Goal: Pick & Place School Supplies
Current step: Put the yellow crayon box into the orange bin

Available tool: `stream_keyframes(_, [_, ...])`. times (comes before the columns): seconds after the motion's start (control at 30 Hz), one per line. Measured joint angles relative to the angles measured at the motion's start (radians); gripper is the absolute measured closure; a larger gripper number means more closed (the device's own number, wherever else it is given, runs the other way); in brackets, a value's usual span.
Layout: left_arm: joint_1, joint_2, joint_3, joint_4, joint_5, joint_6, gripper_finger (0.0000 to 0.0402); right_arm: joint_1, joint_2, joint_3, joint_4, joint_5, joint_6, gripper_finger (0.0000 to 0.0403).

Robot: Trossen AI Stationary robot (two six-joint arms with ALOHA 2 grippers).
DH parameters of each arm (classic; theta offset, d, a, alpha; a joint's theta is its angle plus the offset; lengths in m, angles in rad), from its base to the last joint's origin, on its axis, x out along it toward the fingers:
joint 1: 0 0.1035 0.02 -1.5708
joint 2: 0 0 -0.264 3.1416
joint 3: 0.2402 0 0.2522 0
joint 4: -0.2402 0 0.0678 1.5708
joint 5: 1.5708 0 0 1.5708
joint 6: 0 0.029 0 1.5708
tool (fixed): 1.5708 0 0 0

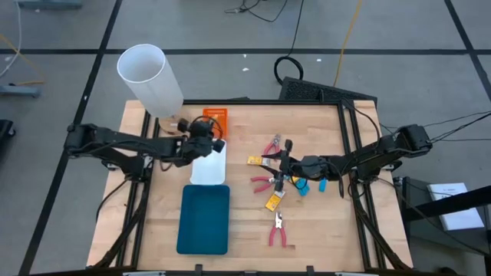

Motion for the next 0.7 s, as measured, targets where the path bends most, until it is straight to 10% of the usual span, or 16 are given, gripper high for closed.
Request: stream_keyframes(0.7, [0.171,0.18,0.0,0.002,0.082,-0.084,0.0345,0.0,0.0,0.0,-0.006,0.0,-0.002,0.025])
